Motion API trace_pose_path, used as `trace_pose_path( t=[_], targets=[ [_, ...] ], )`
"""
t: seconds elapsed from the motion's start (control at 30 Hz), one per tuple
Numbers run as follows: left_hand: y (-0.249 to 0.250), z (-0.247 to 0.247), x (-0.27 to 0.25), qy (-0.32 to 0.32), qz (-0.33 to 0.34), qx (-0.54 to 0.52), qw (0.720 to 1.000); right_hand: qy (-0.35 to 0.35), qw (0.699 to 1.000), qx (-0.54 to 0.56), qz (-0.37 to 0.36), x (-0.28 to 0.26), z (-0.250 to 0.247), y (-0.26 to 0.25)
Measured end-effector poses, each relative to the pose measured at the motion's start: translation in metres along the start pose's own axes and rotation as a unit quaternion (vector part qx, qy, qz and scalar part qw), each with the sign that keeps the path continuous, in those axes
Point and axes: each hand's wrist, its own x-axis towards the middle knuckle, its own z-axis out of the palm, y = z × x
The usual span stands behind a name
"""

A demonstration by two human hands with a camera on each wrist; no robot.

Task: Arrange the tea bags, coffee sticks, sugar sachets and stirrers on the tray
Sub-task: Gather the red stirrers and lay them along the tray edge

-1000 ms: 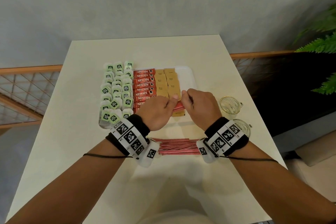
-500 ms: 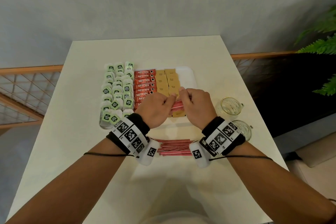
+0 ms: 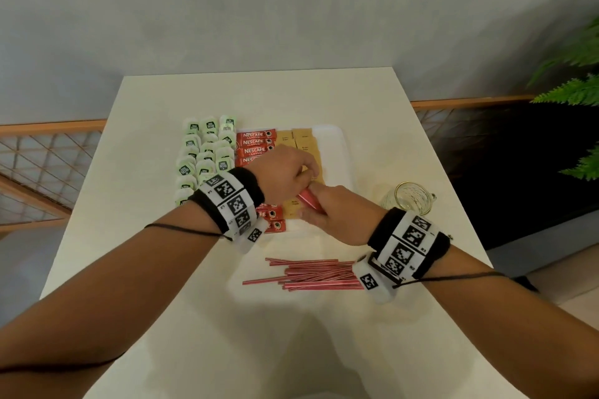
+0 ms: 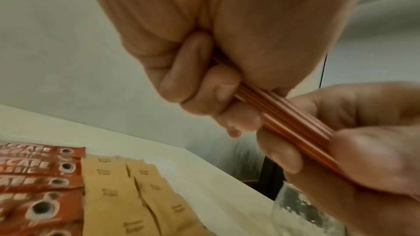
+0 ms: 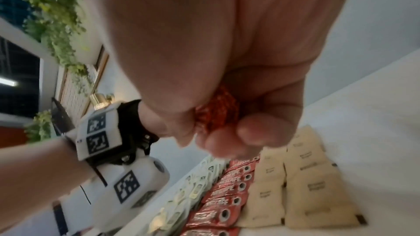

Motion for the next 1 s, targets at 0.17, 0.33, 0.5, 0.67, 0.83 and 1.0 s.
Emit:
trace_pose_path(
  t=[0.17,0.33,0.5,0.67,0.83,1.0],
  targets=[
    [-0.01,-0.01,0.043,0.061,-0.033,-0.003,0.998,0.071,0.99,-0.049,0.11,0.033,-0.011,0.015],
    [-0.036,-0.018,0.082,0.117,-0.136,-0.001,0.984,0.09,0.956,-0.063,0.272,0.078,-0.035,0.031],
    [-0.048,-0.017,0.099,0.044,-0.179,0.084,0.979,0.055,0.936,-0.075,0.338,0.111,-0.042,0.05],
    [-0.057,-0.009,0.105,0.0,-0.192,0.116,0.975,0.029,0.937,-0.147,0.314,0.119,-0.033,0.065],
    [-0.06,-0.006,0.106,-0.008,-0.185,0.1,0.978,0.077,0.928,-0.105,0.349,0.127,-0.037,0.065],
    [-0.062,-0.003,0.104,-0.01,-0.169,0.104,0.98,0.026,0.934,-0.203,0.293,0.119,-0.055,0.059]
  ],
)
